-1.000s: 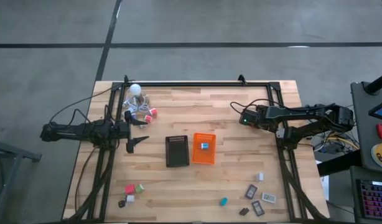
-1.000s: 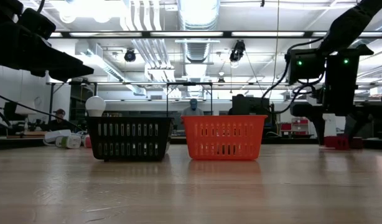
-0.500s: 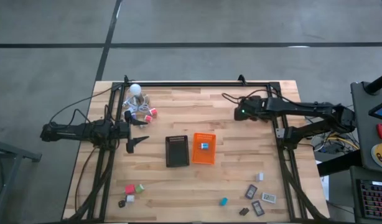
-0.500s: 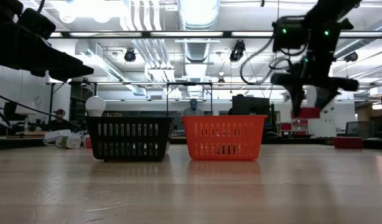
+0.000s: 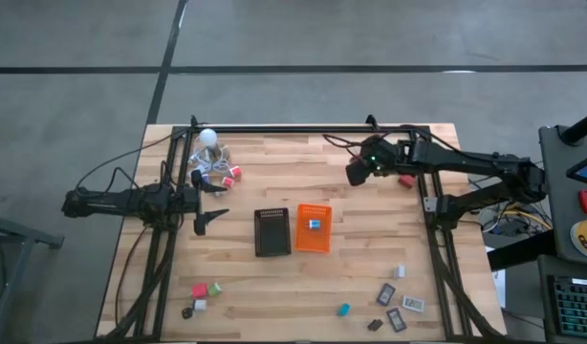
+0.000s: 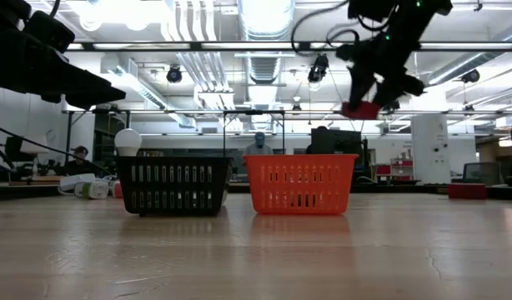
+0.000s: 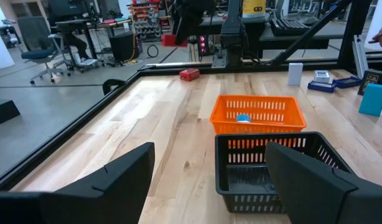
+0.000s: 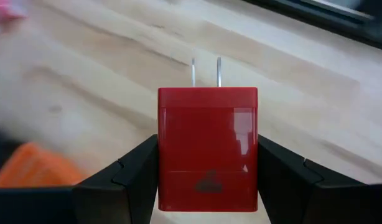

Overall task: Pick & Place Office items
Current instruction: Put the bottom red charger adapter into the orange bin

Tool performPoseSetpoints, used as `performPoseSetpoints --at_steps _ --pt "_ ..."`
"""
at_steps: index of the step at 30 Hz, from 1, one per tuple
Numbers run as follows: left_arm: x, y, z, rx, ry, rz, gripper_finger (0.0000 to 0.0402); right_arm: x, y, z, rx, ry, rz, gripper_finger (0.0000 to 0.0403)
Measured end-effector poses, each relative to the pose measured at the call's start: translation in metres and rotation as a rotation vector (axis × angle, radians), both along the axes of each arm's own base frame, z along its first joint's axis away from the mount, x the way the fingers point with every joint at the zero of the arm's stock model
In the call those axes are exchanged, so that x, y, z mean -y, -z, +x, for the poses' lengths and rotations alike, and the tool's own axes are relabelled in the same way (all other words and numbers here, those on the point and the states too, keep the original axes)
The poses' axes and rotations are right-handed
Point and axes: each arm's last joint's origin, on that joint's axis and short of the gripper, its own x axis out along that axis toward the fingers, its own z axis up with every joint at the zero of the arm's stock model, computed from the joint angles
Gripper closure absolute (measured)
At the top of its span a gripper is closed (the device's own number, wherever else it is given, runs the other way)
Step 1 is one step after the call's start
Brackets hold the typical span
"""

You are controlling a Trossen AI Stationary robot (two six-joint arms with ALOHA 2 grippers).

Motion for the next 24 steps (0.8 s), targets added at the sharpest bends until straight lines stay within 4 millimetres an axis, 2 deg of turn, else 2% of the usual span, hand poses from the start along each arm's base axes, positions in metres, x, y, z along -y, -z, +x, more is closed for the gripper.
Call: performPoseSetpoints --at_steps 10,14,24 --pt "0.000 0.000 0.000 0.000 0.000 0.000 0.0092 -0.009 -0.009 0.020 0.109 -0.381 -0.077 0.0186" --pt "0.000 0.000 0.000 0.000 0.000 0.000 0.0092 -0.013 0.000 0.031 0.116 -0.550 -0.058 0.0186" --pt "0.000 0.000 0.000 0.000 0.000 0.000 0.0092 -0.030 0.037 0.068 0.061 -0.753 -0.003 0.0186"
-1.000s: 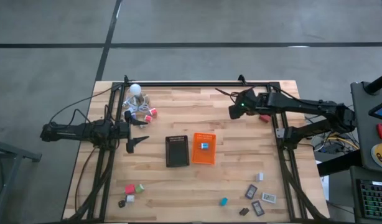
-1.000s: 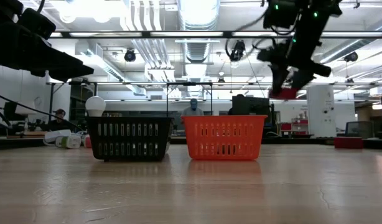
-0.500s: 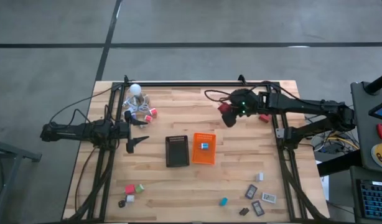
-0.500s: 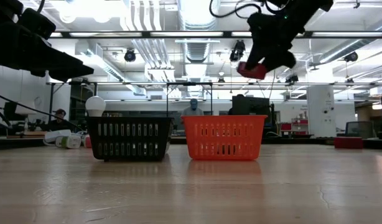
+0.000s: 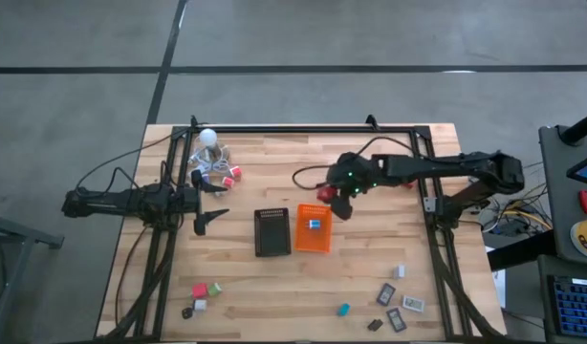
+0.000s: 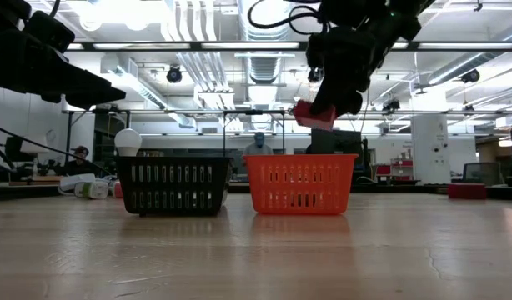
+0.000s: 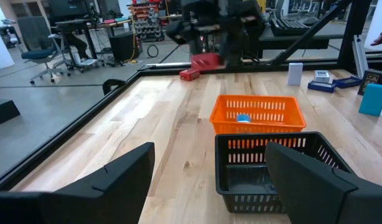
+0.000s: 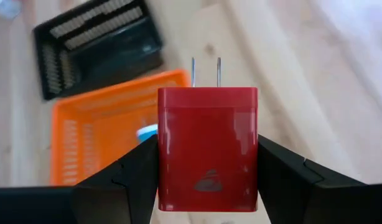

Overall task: Pick & Place Office items
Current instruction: Put the bottom red charger adapter into the orange bin

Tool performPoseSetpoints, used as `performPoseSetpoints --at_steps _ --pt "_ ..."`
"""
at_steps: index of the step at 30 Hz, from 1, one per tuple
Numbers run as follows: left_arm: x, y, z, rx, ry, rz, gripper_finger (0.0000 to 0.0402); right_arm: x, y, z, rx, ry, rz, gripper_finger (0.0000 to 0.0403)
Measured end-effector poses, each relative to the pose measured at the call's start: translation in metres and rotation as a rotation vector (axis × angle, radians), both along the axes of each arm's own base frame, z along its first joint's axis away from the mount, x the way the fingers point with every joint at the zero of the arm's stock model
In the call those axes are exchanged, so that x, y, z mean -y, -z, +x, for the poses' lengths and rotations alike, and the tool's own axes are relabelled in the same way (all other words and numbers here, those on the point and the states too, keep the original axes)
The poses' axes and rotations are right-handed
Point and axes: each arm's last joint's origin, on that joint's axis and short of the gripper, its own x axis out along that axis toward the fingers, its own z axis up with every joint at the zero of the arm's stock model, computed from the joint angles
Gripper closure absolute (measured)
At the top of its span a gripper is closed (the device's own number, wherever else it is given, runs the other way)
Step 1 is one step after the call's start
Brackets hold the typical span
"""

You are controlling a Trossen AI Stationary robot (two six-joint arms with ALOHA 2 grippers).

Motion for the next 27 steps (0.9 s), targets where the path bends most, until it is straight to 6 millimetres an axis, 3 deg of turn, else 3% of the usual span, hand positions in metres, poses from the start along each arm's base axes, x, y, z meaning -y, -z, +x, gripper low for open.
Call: performPoseSetpoints --at_steps 14,27 --pt "0.000 0.000 0.000 0.000 0.000 0.000 0.0092 -0.042 0.010 0.035 -0.076 -0.164 0.016 0.0186" --pt "0.000 0.000 0.000 0.000 0.000 0.000 0.0092 -0.069 0.040 0.054 -0.175 -0.179 0.061 0.0186"
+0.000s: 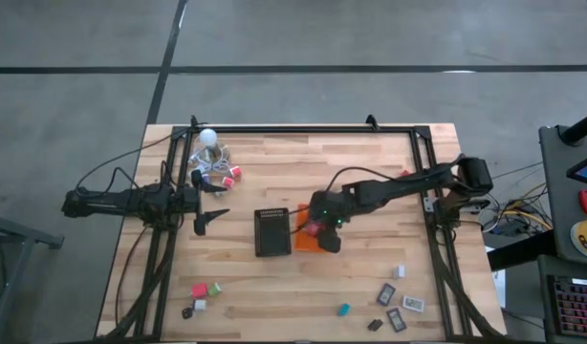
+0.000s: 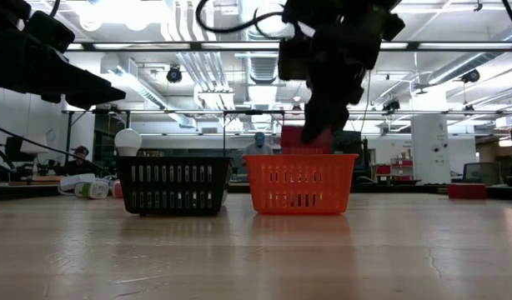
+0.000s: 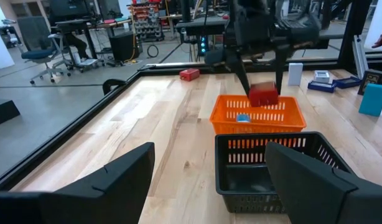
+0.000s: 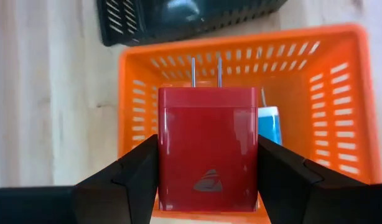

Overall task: Pick & Place Office items
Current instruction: Put the bottom red charger adapter into the orange bin

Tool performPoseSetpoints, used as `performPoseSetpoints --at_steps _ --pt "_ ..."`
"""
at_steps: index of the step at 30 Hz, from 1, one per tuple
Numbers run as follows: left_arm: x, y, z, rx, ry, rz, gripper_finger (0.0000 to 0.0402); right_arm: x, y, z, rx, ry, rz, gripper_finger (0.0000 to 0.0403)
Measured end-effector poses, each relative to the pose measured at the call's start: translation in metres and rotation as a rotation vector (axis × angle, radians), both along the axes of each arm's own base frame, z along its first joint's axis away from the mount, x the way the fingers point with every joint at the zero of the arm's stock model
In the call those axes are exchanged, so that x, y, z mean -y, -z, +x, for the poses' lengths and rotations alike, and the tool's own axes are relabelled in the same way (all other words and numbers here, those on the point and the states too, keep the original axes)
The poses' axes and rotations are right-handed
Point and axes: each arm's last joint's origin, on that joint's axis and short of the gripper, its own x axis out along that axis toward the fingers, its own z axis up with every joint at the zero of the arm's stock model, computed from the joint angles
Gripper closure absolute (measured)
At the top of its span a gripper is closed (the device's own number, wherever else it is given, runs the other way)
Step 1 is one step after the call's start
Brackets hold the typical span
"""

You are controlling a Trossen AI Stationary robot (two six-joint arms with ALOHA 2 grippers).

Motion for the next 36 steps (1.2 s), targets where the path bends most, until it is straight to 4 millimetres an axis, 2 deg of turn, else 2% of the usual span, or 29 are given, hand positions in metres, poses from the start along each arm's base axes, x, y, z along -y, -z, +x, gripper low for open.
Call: performPoseSetpoints --at_steps 15,30,36 --pt "0.000 0.000 0.000 0.000 0.000 0.000 0.0092 -0.005 0.043 0.012 -0.095 -0.014 -0.001 0.0186" --pt "0.000 0.000 0.000 0.000 0.001 0.000 0.0092 -0.005 0.044 0.014 -0.085 -0.006 0.002 0.0184" --pt "0.000 0.000 0.000 0.000 0.000 0.000 0.0092 -0.005 0.044 0.014 -0.084 -0.006 0.002 0.0156"
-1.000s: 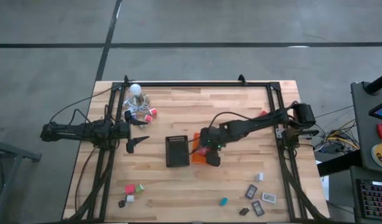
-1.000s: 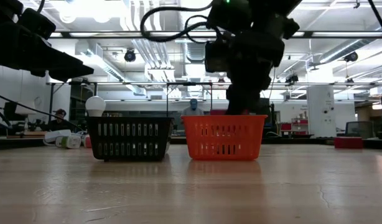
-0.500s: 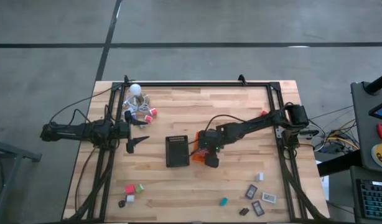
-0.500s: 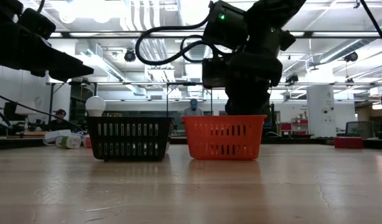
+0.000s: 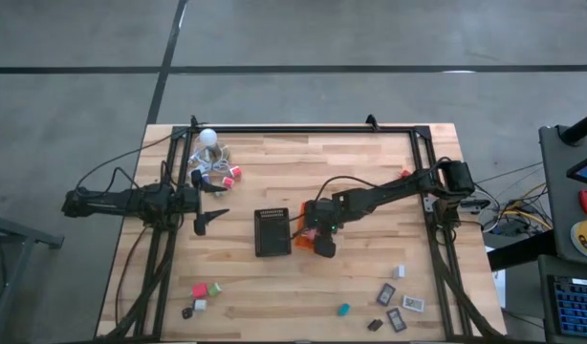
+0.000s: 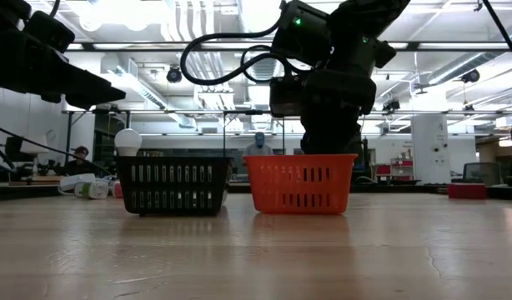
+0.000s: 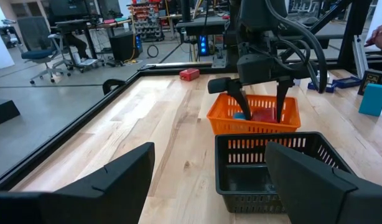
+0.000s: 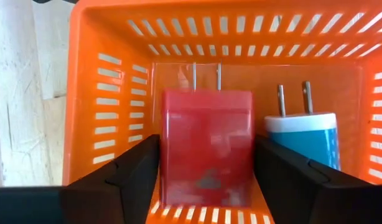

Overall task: Pick & Place Office items
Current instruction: Put the bottom red charger adapter into the orange bin, then put the red charger adapter into the orange bin

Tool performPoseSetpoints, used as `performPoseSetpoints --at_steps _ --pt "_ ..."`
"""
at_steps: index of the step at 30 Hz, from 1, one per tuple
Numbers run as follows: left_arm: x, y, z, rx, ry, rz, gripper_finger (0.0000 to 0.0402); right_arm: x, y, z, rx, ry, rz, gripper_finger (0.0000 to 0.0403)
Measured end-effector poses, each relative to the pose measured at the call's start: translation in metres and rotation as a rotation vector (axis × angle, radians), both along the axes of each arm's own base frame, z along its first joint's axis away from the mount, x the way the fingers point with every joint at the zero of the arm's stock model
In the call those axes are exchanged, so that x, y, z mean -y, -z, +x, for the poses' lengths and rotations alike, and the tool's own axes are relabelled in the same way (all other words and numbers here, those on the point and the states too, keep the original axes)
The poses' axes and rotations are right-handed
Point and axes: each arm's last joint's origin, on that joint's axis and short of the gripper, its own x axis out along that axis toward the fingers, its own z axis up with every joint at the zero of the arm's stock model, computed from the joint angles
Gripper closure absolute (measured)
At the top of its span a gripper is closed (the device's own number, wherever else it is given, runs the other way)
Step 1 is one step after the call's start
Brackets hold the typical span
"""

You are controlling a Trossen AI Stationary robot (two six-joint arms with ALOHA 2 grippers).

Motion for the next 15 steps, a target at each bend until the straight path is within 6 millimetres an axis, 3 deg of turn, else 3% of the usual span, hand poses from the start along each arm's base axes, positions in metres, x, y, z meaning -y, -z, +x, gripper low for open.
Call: performPoseSetpoints --at_steps 8,15 --pt "0.0000 0.0000 0.0000 0.000 0.000 0.000 0.0092 0.0000 -0.0001 0.0003 0.003 0.000 0.000 0.0118" --pt "0.0000 0.0000 0.0000 0.000 0.000 0.000 0.0092 0.0000 -0.0007 0.0004 0.007 0.000 0.000 0.0109"
